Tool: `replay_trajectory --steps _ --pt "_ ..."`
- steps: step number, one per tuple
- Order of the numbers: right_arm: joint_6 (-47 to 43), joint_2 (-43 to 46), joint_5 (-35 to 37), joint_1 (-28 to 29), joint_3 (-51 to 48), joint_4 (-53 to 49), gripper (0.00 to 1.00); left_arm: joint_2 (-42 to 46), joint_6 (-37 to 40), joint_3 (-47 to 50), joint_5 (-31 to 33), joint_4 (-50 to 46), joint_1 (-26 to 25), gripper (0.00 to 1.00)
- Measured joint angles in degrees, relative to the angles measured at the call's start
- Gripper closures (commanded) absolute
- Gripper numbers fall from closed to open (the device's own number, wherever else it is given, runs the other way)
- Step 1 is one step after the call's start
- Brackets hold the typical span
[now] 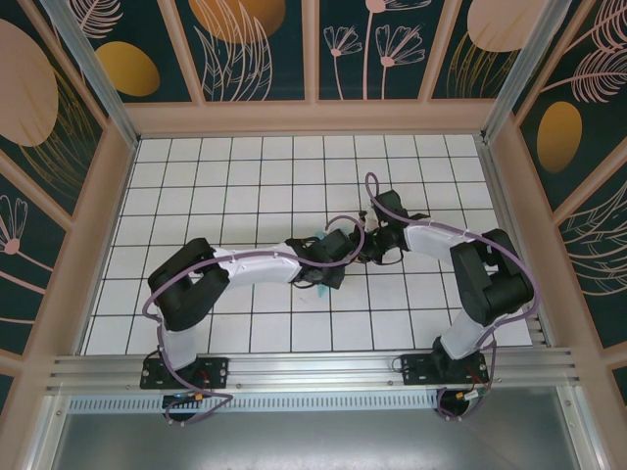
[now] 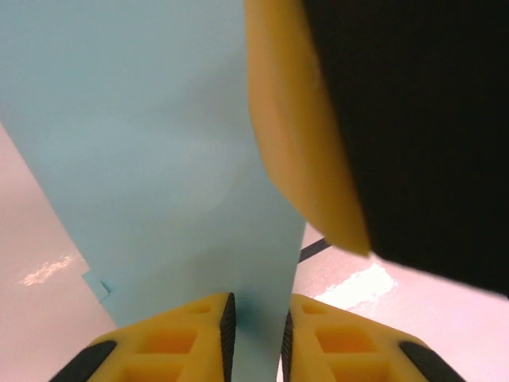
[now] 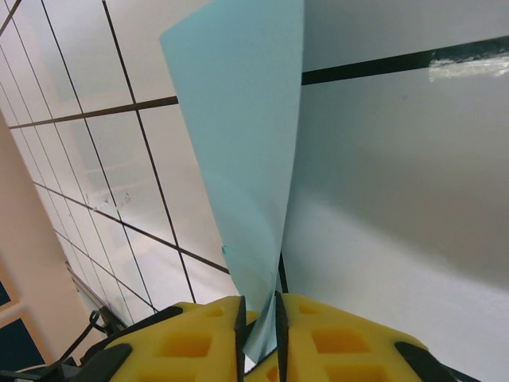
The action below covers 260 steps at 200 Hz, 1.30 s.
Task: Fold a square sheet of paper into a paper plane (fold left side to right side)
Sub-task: Fold the wing for the fifth time at the center of the table.
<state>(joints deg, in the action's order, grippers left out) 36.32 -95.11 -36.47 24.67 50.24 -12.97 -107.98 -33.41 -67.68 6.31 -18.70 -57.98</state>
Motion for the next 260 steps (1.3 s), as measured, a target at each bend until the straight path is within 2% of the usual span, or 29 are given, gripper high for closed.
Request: replay_trajectory --steps 42,71,99,147,180,260 --pt "-0.02 0.02 0.44 -0.59 0.13 -0.39 0.69 -0.02 -0.11 0.0 -0.02 0.02 0.0 0.97" --pt "-1.01 1.31 2.38 -1.86 0.07 -1.68 0.52 -0.02 -0.5 -0.11 0.26 0.66 0.0 1.0" --pt "-3.17 7.43 5.68 -4.98 -0.94 -3.28 0.38 0.17 -0.94 -0.15 -0.04 2.08 0.42 1.0" --pt "-5.99 18.82 5.99 -10.01 -4.04 0.31 0.36 3.91 -2.47 6.54 -10.49 9.6 4.22 1.0" --pt "-6.58 18.86 4.85 -10.01 -8.48 3.85 0.35 5.9 -5.14 12.09 -18.01 17.09 8.35 1.0" --pt "-7.02 15.58 3.45 -8.2 -14.62 12.37 0.35 7.61 -12.98 22.45 -31.65 34.16 14.32 1.0"
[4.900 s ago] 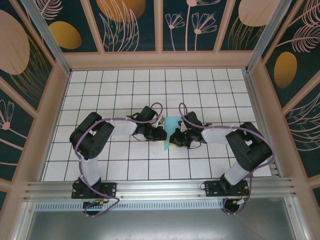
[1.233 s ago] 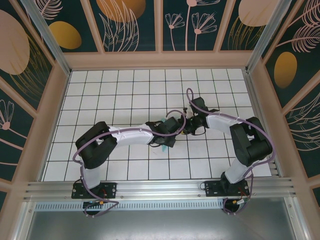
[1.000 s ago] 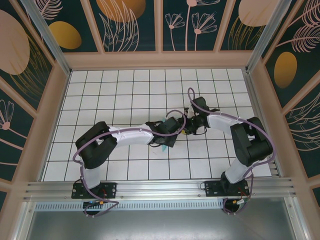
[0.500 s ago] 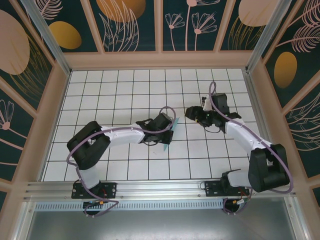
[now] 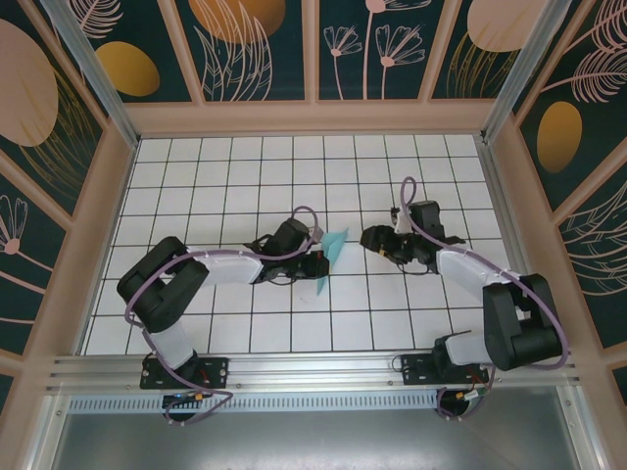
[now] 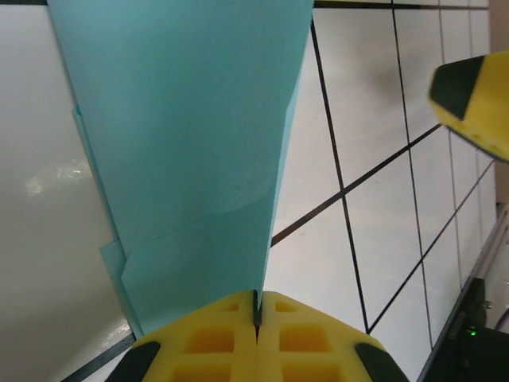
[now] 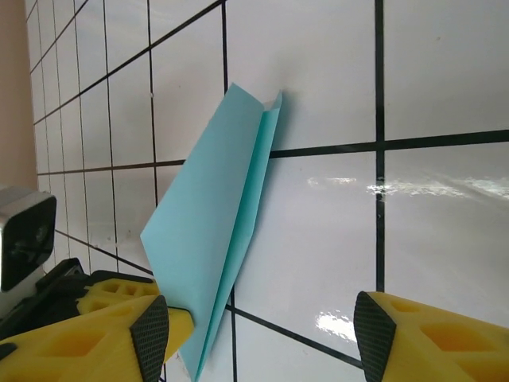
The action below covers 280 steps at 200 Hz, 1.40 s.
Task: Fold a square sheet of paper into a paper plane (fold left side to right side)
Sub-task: Fold the wing for the fifth time at the center of the table.
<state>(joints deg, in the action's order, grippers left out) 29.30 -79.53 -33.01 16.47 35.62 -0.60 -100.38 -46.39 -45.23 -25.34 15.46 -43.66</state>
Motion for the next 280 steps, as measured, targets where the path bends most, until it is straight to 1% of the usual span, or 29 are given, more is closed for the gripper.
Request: replay_trajectory --steps 39,88,144,280 --pt "1.62 -4.59 0.2 3.74 0.2 3.45 0.37 -0.26 -4.11 1.99 -4.0 7.06 1.42 1.0" --pt "4.35 -10.1 1.42 7.23 3.69 5.25 0.37 -2.29 -8.68 4.07 -7.17 14.14 2.38 1.0" --pt "5.62 -12.59 1.79 7.98 4.87 6.29 0.39 -4.5 -13.33 6.56 -8.74 20.46 3.34 1.0" --pt "7.26 -18.45 1.97 9.53 8.2 6.84 0.46 -9.31 -19.63 9.49 -10.86 31.65 4.44 1.0"
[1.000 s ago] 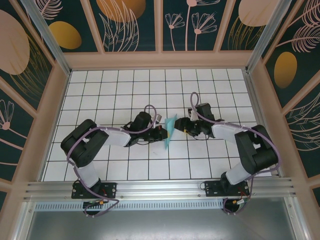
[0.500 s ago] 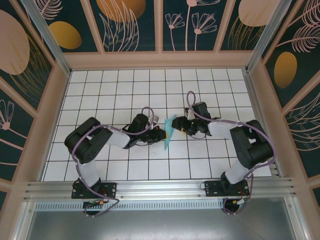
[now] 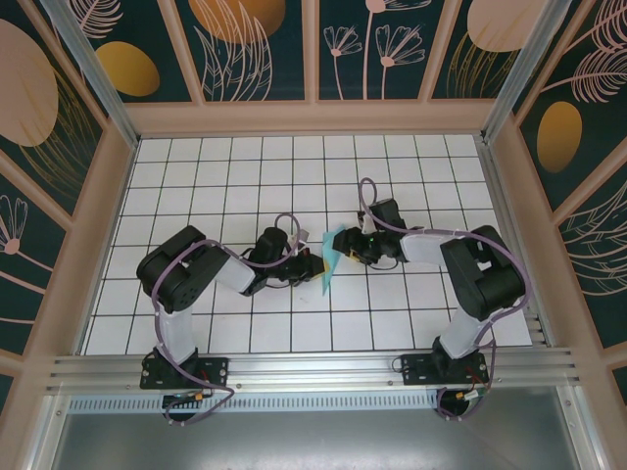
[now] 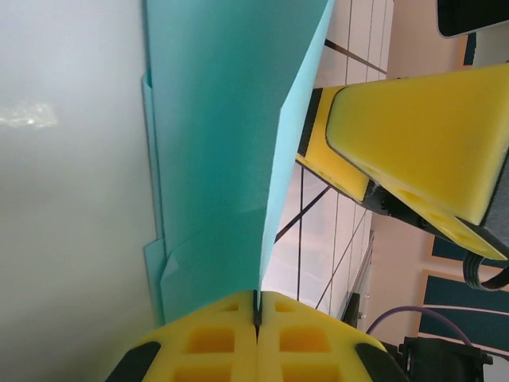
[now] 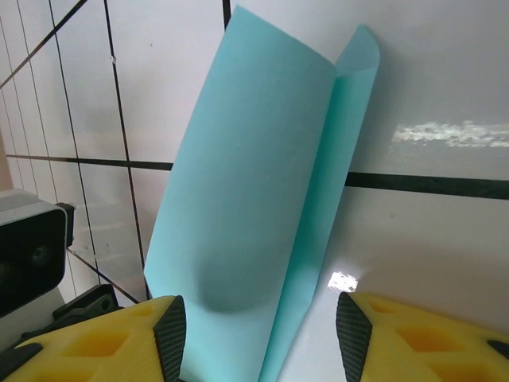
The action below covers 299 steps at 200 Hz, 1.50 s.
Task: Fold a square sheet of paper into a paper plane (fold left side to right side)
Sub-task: Fold the wing for the fifth time at the center of the table.
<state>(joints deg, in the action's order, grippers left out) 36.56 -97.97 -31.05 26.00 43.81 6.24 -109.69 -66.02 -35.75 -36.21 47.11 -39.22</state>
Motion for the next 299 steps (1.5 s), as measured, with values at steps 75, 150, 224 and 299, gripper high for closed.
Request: replay_trajectory --steps 75,150,224,299 --pt "1.4 -2.1 0.09 -0.02 2.93 -3.17 0.49 -0.22 -0.74 0.7 -0.66 1.99 0.33 0.94" --pt "1.53 -3.13 0.13 -0.07 4.5 -5.35 0.51 2.19 0.55 0.72 -0.02 -1.29 0.37 0.65" --pt "1.53 -3.23 0.13 -0.07 4.7 -5.64 0.52 4.81 3.52 -1.6 0.68 -7.54 3.1 0.57" --pt "1.51 -3.23 0.13 -0.07 4.7 -5.66 0.52 2.45 6.1 -7.76 0.72 -11.61 4.42 0.7"
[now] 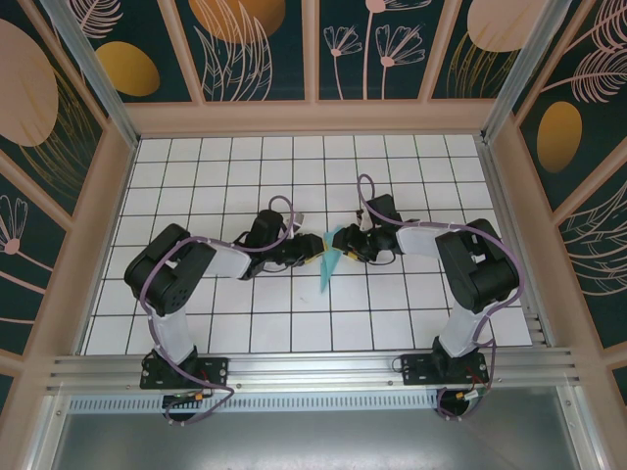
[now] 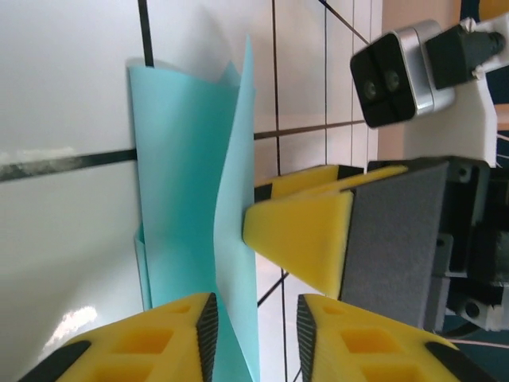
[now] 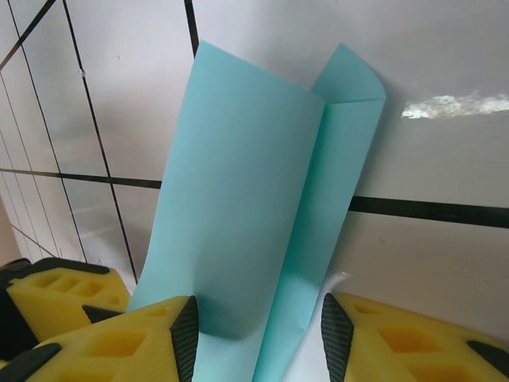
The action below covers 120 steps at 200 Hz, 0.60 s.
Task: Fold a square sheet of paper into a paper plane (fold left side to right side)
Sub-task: Fold the wing for the fifth time at the center of the table.
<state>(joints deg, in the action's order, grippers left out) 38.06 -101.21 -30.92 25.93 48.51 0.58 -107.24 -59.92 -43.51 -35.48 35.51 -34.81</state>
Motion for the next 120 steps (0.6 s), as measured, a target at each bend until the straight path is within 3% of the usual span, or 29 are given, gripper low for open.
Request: replay_trajectory --steps 51,120 --pt "-0.17 0.0 0.02 0.0 0.09 -0.24 0.52 -2.93 2.21 -3.63 0.2 -3.3 0.0 0.84" --pt "-0.83 -0.07 -0.02 0.02 0.48 -0.85 0.5 -5.29 7.32 -8.55 1.55 -9.25 0.0 0.9"
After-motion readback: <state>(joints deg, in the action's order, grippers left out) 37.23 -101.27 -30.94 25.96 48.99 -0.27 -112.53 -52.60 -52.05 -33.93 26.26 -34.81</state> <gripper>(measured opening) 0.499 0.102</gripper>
